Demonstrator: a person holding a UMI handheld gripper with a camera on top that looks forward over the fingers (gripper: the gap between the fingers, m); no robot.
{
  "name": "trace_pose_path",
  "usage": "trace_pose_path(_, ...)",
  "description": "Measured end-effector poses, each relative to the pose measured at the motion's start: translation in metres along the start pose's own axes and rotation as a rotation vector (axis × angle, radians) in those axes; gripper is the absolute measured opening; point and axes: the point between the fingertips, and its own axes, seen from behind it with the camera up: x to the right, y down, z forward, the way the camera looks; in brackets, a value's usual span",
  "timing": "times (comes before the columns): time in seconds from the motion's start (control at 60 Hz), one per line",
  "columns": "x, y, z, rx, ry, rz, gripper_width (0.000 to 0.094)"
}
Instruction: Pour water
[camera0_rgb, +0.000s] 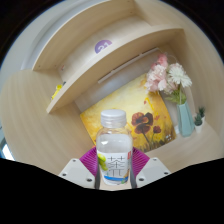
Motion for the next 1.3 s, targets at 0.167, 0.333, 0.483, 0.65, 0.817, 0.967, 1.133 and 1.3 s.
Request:
trace_pose_path(0.167, 0.069, -0.035, -0.018, 0.034, 0.172, -0.445, 0.0414)
trace_pose_path(0.333, 0.149, -0.026, -0.033, 0.013, 0.291, -0.569, 0.0416)
trace_pose_path(0.483, 0.208, 0.009, -0.033, -0.067, 0.356, -0.593, 0.0414)
trace_pose_path(0.65, 0.254, 0.04, -0.025, -0.099, 0.407, -0.54, 0.0415)
trace_pose_path(0.817, 0.284, 0.071, -0.021, -0.109, 0.439, -0.502, 0.0414)
trace_pose_path(0.967, 0.286, 0.075, -0.029, -0.045, 0.44, -0.475, 0.0456)
trace_pose_path(1.133, 0.295, 0.091, -0.032, -0.089, 0.473, -0.468, 0.0644)
trace_pose_path(1.3, 0.301, 0.129, -0.049, -0.245, 0.505, -0.496, 0.0784)
